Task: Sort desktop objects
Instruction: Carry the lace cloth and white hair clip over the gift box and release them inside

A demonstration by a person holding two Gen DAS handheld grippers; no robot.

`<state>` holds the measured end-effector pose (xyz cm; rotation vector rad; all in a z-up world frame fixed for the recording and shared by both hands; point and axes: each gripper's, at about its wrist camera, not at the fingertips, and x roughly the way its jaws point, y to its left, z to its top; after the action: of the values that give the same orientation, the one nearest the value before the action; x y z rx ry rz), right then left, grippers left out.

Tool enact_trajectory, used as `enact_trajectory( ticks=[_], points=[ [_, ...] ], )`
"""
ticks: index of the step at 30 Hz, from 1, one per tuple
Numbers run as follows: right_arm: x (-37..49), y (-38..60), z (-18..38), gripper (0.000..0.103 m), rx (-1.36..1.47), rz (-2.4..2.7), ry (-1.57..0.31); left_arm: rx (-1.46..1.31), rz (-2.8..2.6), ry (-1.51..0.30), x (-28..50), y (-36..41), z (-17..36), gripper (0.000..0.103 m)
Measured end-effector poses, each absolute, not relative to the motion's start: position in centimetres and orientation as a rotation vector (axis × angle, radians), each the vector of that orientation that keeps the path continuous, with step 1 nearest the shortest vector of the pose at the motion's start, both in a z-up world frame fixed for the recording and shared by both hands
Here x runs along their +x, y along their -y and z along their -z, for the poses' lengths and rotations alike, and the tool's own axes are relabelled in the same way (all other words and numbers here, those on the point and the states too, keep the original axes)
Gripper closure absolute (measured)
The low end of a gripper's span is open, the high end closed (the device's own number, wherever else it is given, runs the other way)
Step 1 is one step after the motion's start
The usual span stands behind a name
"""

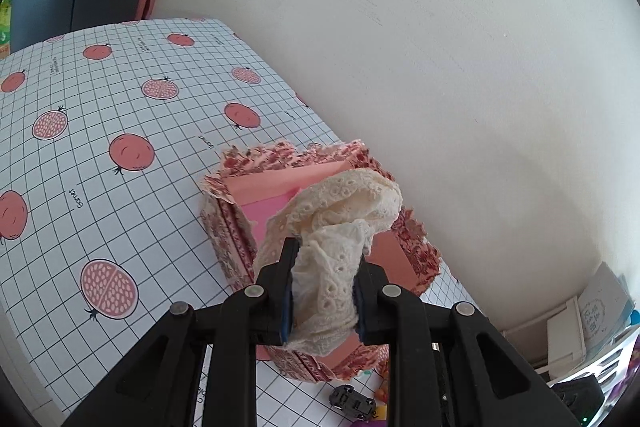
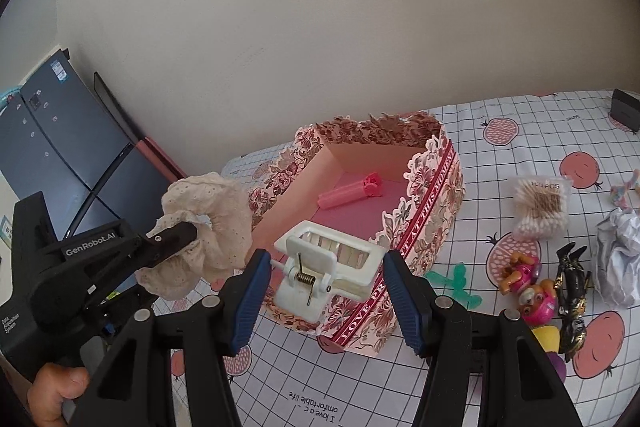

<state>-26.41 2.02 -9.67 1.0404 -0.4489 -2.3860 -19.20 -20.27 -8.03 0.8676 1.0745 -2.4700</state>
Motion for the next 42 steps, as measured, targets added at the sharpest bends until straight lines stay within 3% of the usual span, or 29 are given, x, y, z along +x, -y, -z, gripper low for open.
enact_trajectory(
  ticks=[21,25,30,36,42],
  points=[
    [-27.1,0.5,11.1,0.039,1.051,2.370,0.425,0.918,2.449,-1.142,-19.5,21.3,9.4,0.078],
    [-27.1,0.3,11.1,0.037,1.055,2.377,0.423,0.935,2.448,-1.129,-19.7,21.0,9.5,0.065],
    [-27.2,-0.1,11.3,0.036,1.077,2.385,0.429,0.950,2.451,-1.118,-19.9,20.7,9.5,0.060],
    [-27.4,-0.6,11.4,0.036,1.090,2.394,0.429,0.963,2.455,-1.092,-20.1,20.3,9.5,0.044],
    [-27.4,-0.9,11.5,0.034,1.100,2.398,0.423,0.971,2.458,-1.072,-20.3,20.1,9.5,0.036]
  ],
)
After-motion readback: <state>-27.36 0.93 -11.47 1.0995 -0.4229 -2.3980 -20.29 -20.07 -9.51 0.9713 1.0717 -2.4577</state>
